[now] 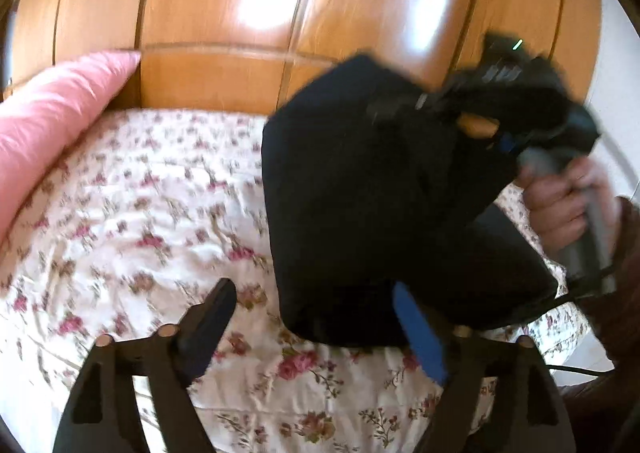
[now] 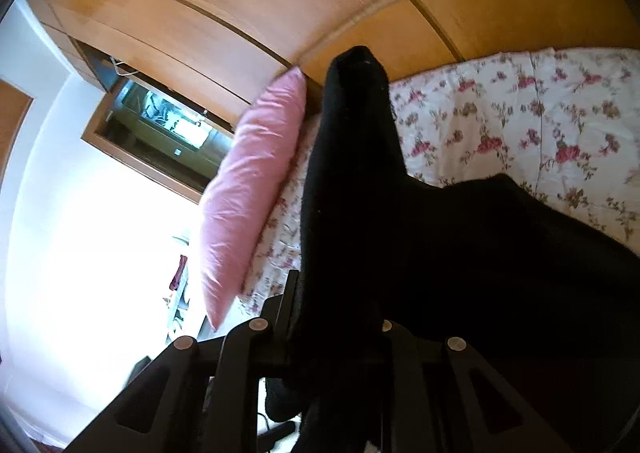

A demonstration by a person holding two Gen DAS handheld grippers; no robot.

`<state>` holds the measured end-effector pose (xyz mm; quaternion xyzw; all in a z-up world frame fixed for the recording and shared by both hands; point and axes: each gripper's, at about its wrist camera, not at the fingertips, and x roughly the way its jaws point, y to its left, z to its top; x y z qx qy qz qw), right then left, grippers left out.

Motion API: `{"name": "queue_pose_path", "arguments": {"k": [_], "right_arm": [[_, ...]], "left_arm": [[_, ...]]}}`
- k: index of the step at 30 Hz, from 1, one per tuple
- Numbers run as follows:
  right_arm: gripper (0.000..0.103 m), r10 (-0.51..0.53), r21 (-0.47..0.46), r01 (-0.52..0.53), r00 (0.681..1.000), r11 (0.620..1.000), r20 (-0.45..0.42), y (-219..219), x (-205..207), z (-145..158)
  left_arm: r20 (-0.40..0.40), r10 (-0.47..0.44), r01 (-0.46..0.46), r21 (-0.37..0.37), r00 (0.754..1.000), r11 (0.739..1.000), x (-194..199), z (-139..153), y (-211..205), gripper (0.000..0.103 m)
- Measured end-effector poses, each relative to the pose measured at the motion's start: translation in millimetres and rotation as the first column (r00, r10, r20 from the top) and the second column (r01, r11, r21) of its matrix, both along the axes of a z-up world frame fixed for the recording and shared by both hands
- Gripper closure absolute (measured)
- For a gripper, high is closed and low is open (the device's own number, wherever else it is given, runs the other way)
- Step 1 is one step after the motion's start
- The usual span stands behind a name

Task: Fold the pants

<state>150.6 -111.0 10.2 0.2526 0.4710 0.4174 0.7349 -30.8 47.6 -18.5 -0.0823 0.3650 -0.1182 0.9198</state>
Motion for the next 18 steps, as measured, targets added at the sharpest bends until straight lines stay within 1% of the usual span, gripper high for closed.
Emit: {"name": "queue_pose_path", "arguments": {"k": [2, 5, 8, 9, 10, 11, 12, 13, 14, 16, 17, 18], "right_arm": [[0.085, -0.002, 0.007, 0.002, 1.0, 1.0, 0.023, -4.5, -5.6, 8.8], [0.085, -0.011, 0.022, 0.01, 0.998, 1.0, 0.055, -13.5, -13.2, 24.5], [0.085, -0.031, 0.052, 0.026, 0.994, 0.998, 0.102, -34.8, -28.5, 46.8], [0.085, -0.04, 0.059, 0.033, 0.992, 0.998, 0.119, -43.5, -32.5, 53.1], [0.085, -0.053, 0.063, 0.045, 0.99, 0.997, 0.133, -54.2, -36.9, 59.3], [0.085, -0.068, 0.066, 0.059, 0.987, 0.996, 0.143, -66.3, -42.7, 65.0], [0.085, -0.085, 0.068, 0.075, 0.985, 0.995, 0.152, -78.6, -47.4, 69.4], [0.085, -0.106, 0.067, 0.097, 0.982, 0.993, 0.155, -93.0, -51.7, 71.5], [0.085, -0.127, 0.064, 0.118, 0.98, 0.991, 0.153, -104.9, -54.5, 71.2], [0.085, -0.184, 0.064, 0.177, 0.973, 0.982, 0.138, -137.4, -62.2, 64.5], [0.085, -0.21, 0.064, 0.203, 0.97, 0.977, 0.126, -150.4, -64.6, 58.5], [0.085, -0.231, 0.059, 0.225, 0.966, 0.972, 0.117, -159.9, -66.3, 53.2]], "left_arm": [[0.003, -0.032, 0.032, 0.022, 0.999, 0.999, 5.6, -4.3, -15.2, 0.02], [0.005, -0.024, 0.024, 0.079, 1.0, 0.997, 18.5, -8.6, -34.3, 0.02], [0.003, -0.018, 0.018, 0.077, 1.0, 0.997, 26.1, -11.9, -42.9, 0.022], [0.003, -0.027, 0.027, 0.07, 1.0, 0.997, 27.2, -12.1, -45.0, 0.03], [0.008, -0.048, 0.047, 0.059, 0.999, 0.997, 27.3, -11.6, -48.1, 0.034], [0.014, -0.065, 0.065, 0.057, 0.998, 0.996, 25.8, -10.2, -50.3, 0.041], [0.021, -0.086, 0.084, 0.06, 0.996, 0.995, 25.1, -9.1, -53.1, 0.049], [0.038, -0.121, 0.118, 0.069, 0.992, 0.991, 22.9, -6.2, -59.3, 0.056], [0.058, -0.157, 0.152, 0.087, 0.986, 0.985, 19.6, -2.9, -66.2, 0.066], [0.097, -0.215, 0.199, 0.15, 0.972, 0.968, 12.9, 2.0, -80.2, 0.074], [0.109, -0.242, 0.222, 0.171, 0.964, 0.96, 10.2, 3.5, -85.5, 0.078], [0.116, -0.265, 0.241, 0.184, 0.957, 0.953, 8.9, 4.3, -89.3, 0.08]]}}
